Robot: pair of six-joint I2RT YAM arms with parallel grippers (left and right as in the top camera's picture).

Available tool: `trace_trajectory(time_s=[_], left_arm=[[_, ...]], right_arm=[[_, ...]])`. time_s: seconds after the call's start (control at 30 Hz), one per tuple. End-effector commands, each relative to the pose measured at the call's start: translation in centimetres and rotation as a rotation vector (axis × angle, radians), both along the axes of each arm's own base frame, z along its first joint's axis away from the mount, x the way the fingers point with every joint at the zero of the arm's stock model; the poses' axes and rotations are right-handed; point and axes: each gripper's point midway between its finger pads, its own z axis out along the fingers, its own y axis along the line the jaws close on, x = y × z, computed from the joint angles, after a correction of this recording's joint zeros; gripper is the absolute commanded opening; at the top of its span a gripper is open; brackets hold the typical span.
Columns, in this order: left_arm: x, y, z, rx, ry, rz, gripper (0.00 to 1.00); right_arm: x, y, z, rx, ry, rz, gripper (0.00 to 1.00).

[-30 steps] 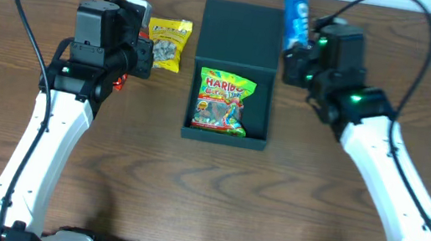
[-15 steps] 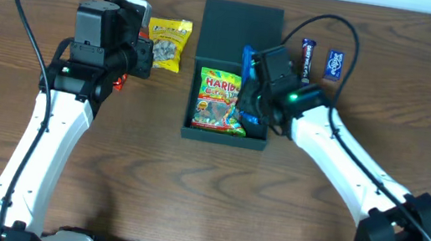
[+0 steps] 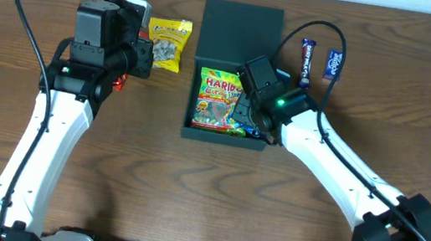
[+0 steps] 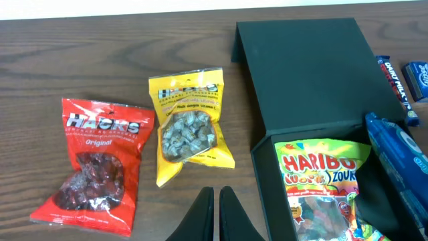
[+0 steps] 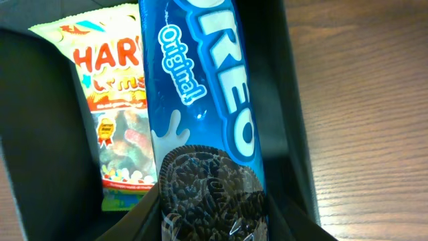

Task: Pack container
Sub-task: 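Lift the Oreo pack and lower it into the box's right side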

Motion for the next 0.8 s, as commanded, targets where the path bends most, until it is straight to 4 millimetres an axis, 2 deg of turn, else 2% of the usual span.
trace_trajectory(time_s=[0.0,0.07,0.1,0.13,0.17,0.2,0.33,0.4,0.57,0.63,0.67,0.7,0.73,0.77], left_arm=[[0.4,0.3,1.2,0.011,-0.035,0.000,0.06],[0.4,0.3,1.2,0.011,-0.034,0.000,0.06],[0.4,0.3,1.2,0.011,-0.034,0.000,0.06],[0.4,0.3,1.2,0.011,-0.034,0.000,0.06],[0.4,0.3,1.2,0.011,-0.034,0.000,0.06],[0.4,0.3,1.2,0.011,-0.034,0.000,0.06],[0.4,0.3,1.2,0.011,-0.035,0.000,0.06],[0.4,0.3,1.2,0.012,-0.035,0.001,0.06],[0.4,0.3,1.2,0.012,-0.035,0.000,0.06],[0.4,0.3,1.2,0.012,-0.035,0.000,0.06],[0.4,0.3,1.2,0.012,-0.035,0.001,0.06],[0.4,0.3,1.2,0.011,-0.035,0.000,0.06],[0.4,0.3,1.2,0.011,-0.035,0.000,0.06],[0.4,0.3,1.2,0.011,-0.035,0.000,0.06]], right_arm=[[0.6,-0.3,0.6,-0.052,-0.041,0.042,0.02],[0.6,-0.3,0.6,-0.062,-0.044,0.063,0.02],[0.6,-0.3,0.6,-0.065,-0.044,0.071,0.08],[0.6,-0.3,0.6,-0.068,-0.045,0.077,0.29],[0.6,-0.3,0.6,-0.070,-0.045,0.082,0.44],[0.6,-0.3,0.6,-0.074,-0.046,0.093,0.54],[0.7,-0.3,0.7,-0.080,-0.052,0.110,0.68],[0.7,-0.2,1.0,-0.076,-0.059,0.110,0.70],[1.3,0.2,3.4,-0.050,-0.135,0.141,0.68],[1.7,0.4,4.5,-0.051,-0.180,0.186,0.62],[1.7,0.4,4.8,-0.057,-0.191,0.208,0.51],[1.6,0.6,4.9,-0.057,-0.192,0.236,0.28],[1.4,1.0,4.9,-0.050,-0.187,0.270,0.13],[1.2,1.3,4.8,-0.040,-0.181,0.294,0.02]])
